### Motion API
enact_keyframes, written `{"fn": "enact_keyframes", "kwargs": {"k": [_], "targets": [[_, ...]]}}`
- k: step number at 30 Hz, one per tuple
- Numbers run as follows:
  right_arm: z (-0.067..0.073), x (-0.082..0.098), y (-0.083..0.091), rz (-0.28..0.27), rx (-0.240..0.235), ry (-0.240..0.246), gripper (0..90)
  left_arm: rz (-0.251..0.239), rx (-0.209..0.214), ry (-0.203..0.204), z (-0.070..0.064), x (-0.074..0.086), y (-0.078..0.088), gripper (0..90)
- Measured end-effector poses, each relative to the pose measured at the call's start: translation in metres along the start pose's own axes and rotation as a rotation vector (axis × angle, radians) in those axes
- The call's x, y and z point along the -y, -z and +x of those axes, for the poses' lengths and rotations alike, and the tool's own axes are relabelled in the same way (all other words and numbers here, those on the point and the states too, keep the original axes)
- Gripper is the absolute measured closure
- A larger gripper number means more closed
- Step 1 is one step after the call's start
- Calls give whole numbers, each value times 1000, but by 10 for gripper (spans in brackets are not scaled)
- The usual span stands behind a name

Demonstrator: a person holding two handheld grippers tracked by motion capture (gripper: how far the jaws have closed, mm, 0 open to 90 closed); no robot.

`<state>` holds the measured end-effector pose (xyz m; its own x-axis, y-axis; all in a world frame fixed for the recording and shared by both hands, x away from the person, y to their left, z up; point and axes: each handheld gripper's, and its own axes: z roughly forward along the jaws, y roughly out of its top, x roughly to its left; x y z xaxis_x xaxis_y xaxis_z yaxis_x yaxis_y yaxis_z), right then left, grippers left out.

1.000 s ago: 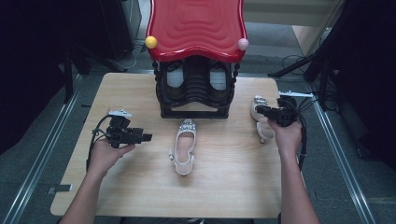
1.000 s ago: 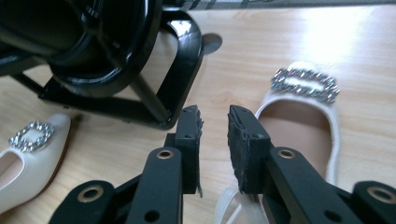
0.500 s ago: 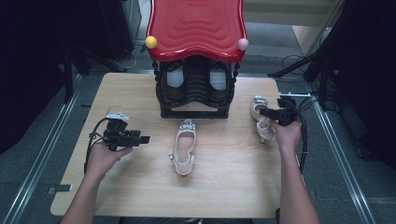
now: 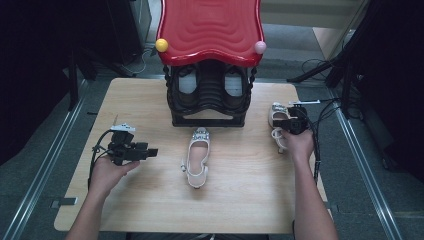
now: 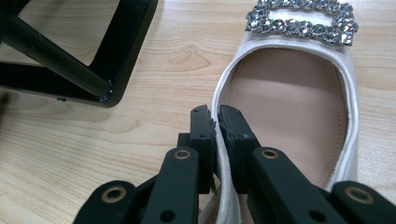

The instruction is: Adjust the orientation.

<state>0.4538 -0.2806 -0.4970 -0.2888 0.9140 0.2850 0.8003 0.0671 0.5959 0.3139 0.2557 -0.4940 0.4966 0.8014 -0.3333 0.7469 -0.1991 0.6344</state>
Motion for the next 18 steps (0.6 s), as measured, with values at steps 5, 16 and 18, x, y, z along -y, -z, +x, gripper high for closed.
{"fn": "enact_keyframes", "kwargs": {"k": [5,16,18], "targets": [[-1,0,2,-5,3,2,882,0,-1,-5,-1,0,-1,409],[-3,-1,28,-85,-42,-38,885,7,5,-2,-1,-1,-3,402],[-1,0,32,-90,-60,-38,885,9,6,-7,-2,-2,-4,402]]}}
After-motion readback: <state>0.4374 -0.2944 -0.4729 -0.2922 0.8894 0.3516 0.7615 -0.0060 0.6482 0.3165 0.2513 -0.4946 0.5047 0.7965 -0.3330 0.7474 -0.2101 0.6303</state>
